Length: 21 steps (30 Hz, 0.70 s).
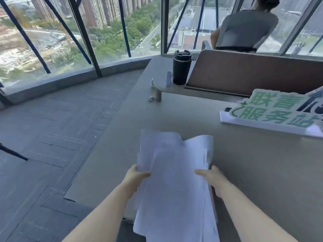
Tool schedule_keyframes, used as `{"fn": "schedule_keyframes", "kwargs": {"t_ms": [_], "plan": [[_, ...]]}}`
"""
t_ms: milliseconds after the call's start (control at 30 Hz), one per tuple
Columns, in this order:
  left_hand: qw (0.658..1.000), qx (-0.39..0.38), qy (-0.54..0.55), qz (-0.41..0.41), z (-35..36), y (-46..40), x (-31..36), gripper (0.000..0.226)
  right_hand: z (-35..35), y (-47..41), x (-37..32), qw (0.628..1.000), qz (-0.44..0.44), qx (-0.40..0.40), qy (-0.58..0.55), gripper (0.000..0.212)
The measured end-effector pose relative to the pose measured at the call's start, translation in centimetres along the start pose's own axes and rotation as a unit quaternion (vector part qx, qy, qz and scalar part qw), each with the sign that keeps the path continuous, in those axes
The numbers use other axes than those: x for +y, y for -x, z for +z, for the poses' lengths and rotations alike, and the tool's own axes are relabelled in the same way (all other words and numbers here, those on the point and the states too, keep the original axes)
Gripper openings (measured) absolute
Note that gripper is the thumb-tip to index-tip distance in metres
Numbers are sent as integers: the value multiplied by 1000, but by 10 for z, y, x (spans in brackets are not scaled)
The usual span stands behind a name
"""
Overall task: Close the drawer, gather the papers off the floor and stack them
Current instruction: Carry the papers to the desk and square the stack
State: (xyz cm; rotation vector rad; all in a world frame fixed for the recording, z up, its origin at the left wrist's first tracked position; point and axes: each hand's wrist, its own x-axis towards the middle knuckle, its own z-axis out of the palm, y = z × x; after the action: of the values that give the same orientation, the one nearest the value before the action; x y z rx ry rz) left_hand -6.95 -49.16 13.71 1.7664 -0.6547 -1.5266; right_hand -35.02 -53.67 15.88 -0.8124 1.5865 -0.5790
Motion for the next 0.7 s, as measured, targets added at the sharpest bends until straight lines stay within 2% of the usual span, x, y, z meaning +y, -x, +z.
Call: {"fn": "schedule_keyframes", "kwargs": {"t_ms": [67,167,267,400,467,533,600,633,700], "plan": [[998,49,-28,11,15,-20,-2,46,-8,-21,9,999,11,31,-11,46],[997,57,-5,44,31,-44,12,31,-9,-44,12,998,6,60,-36,40],[998,-11,47,43,36,-62,30,39,-8,-49,4,994,5,79,-70,47],[993,-119,-7,-21,26,-78,42,54,-7,-50,-11,998,18,45,-49,37],[980,-190,-20,-62,26,-81,47,53,-2,-56,-14,999,33,28,-13,42],[978,-198,-20,-69,31,-89,49,54,6,-61,-16,999,31,8,-14,59],[981,-183,-21,-52,33,-95,52,56,9,-67,-14,999,28,25,-36,70],[984,-173,-16,-38,33,-97,53,56,10,-67,-15,998,33,25,-52,61],[989,-148,4,-15,31,-100,60,54,10,-64,-21,996,19,-3,-84,26]]}}
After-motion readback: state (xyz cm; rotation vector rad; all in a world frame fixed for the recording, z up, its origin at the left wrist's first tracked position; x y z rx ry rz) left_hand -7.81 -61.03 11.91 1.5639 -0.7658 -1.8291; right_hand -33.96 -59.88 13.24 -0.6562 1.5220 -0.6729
